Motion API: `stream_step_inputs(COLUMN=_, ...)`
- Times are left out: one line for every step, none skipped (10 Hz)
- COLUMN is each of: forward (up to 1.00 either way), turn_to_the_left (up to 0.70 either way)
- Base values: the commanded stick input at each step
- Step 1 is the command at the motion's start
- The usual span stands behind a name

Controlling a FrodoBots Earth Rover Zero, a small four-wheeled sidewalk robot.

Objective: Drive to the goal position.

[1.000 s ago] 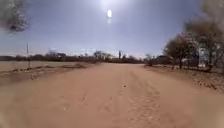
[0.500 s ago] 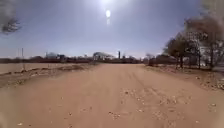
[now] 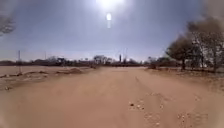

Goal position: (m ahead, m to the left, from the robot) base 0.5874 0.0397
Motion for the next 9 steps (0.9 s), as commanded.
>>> stream_step_inputs(forward=1.0, turn_to_the_left=0.0)
stream_step_inputs(forward=1.0, turn_to_the_left=0.0)
stream_step_inputs(forward=1.0, turn_to_the_left=0.0)
stream_step_inputs(forward=1.0, turn_to_the_left=0.0)
stream_step_inputs(forward=1.0, turn_to_the_left=-0.04)
stream_step_inputs(forward=1.0, turn_to_the_left=-0.11)
stream_step_inputs(forward=1.0, turn_to_the_left=-0.17)
stream_step_inputs(forward=1.0, turn_to_the_left=-0.24)
stream_step_inputs(forward=1.0, turn_to_the_left=-0.27)
